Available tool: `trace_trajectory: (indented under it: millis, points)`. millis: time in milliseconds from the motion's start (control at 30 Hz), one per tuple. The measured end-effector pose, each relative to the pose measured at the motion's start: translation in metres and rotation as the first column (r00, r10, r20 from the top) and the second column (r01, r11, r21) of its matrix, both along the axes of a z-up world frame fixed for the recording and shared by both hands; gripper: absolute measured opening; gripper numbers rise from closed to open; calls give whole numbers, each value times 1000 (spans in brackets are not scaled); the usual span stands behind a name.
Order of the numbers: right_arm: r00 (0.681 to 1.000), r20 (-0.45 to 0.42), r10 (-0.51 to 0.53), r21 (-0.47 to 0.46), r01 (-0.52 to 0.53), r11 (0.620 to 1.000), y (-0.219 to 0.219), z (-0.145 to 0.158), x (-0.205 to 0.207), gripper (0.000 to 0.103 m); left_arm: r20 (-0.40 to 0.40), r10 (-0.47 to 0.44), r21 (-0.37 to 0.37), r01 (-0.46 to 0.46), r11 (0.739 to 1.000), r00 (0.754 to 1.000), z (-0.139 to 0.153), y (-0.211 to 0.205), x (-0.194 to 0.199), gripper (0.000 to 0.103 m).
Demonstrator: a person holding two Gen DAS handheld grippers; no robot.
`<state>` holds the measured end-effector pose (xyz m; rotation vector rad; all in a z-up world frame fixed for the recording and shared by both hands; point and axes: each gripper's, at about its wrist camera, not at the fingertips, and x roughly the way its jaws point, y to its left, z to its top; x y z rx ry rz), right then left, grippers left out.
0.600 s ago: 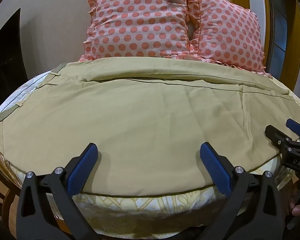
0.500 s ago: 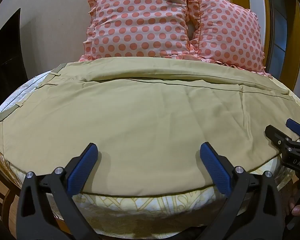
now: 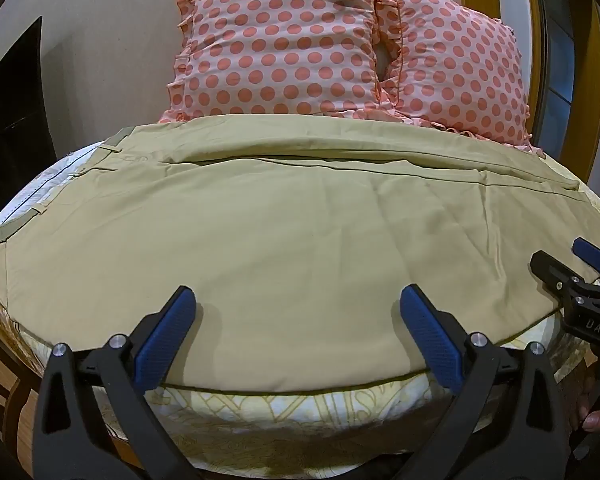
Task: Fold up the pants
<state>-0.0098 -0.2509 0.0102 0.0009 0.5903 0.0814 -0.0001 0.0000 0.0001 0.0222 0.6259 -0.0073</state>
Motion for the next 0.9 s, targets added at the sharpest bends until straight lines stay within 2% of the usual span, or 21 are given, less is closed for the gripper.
trace_trajectory:
  millis: [900]
  points:
    - [1000, 3, 0, -1, 0, 1000, 5, 0, 0, 102, 1, 0, 0, 0, 1000, 1000, 0, 0, 0, 101]
